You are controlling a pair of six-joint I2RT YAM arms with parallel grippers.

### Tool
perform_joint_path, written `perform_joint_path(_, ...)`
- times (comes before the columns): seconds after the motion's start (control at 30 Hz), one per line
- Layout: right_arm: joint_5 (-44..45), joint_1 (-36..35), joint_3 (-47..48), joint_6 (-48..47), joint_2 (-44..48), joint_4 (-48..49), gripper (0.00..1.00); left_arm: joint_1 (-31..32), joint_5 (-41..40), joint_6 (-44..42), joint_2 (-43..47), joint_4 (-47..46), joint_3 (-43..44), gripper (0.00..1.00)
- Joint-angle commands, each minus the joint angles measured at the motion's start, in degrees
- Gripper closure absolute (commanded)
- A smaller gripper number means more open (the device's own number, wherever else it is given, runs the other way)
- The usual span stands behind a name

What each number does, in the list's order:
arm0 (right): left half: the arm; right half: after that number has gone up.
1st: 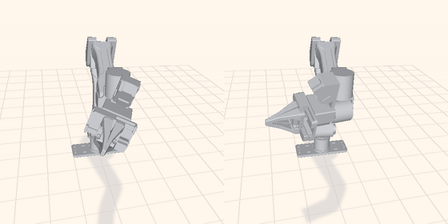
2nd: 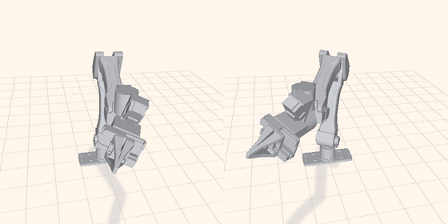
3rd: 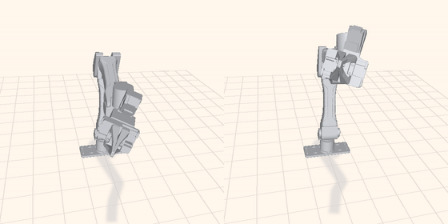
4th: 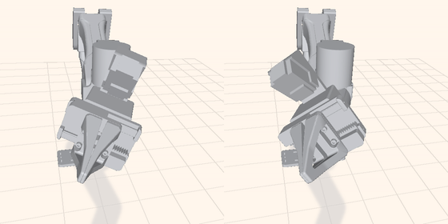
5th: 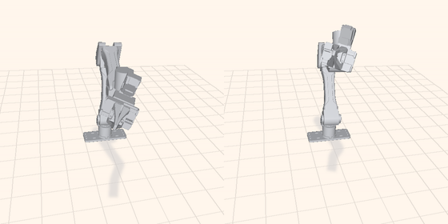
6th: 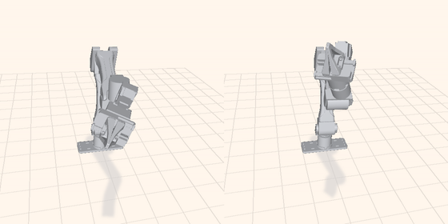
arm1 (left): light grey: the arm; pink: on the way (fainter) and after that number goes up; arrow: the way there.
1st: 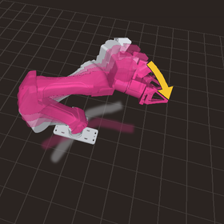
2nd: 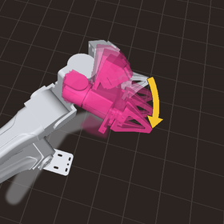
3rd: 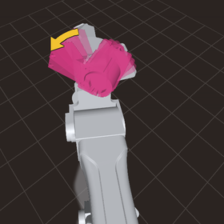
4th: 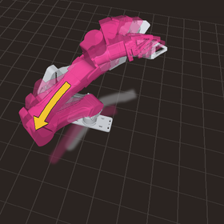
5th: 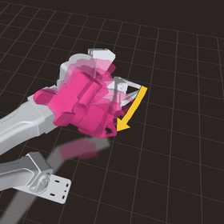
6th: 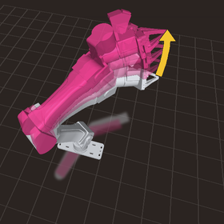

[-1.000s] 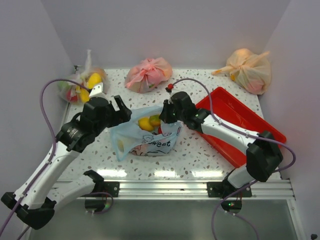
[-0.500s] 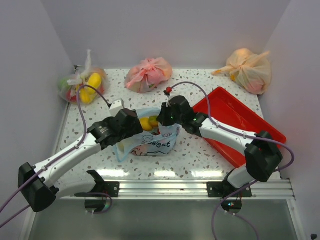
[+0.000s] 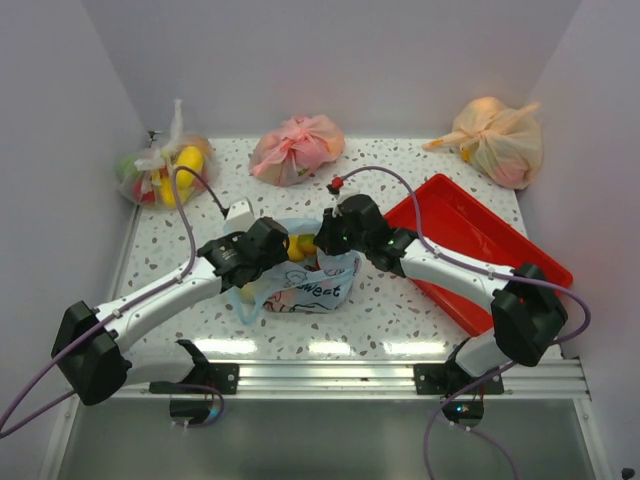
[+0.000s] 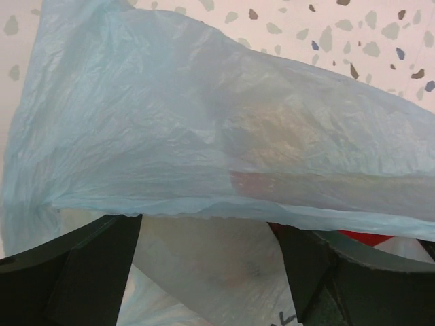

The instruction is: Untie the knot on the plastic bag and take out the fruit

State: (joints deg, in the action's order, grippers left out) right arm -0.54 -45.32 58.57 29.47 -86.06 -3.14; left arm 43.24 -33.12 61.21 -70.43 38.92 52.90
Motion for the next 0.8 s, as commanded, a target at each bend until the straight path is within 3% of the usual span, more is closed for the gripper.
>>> perform_joint_path(0.0, 1.7, 0.2, 0.4, -2.1, 2.7, 0.7, 1.00, -0.5, -5.4, 1.3, 1.0, 1.2, -1.7, 0.17)
perform_joint_path(0.1, 0.7, 4.8, -0.6, 0.2, 2.7, 1.7, 1.00, -3.2, -5.3, -0.9, 3.1, 1.8, -3.9, 0.26)
perform_joint_path(0.3, -9.1, 18.3, -5.1, 10.3, 2.1, 8.7, 1.00, -14.9, 0.6, -9.9, 9.6, -1.6, -10.1, 0.59)
perform_joint_path(0.37, -10.5, 21.4, -5.5, 12.1, 0.6, 9.2, 1.00, -17.5, 0.7, -12.2, 10.7, -1.2, -10.3, 0.65)
perform_joint_path(0.5, -11.9, 24.0, -5.7, 15.2, -1.6, 10.6, 1.00, -22.1, 0.9, -19.5, 13.6, -0.3, -9.5, 0.85)
perform_joint_path(0.6, -13.1, 24.0, -3.0, 11.7, -3.1, 7.4, 1.00, -25.7, 3.7, -25.0, 15.6, -1.2, -9.6, 1.00)
perform_joint_path(0.7, -16.5, 23.7, -1.2, 7.1, -2.8, 5.1, 1.00, -26.1, 11.5, -29.6, 17.3, -3.6, -9.3, 1.00)
perform_joint_path(0.77, -16.4, 22.3, 0.6, 2.1, -1.8, 3.3, 0.90, -26.0, 18.6, -31.5, 18.2, -5.5, -9.1, 1.00)
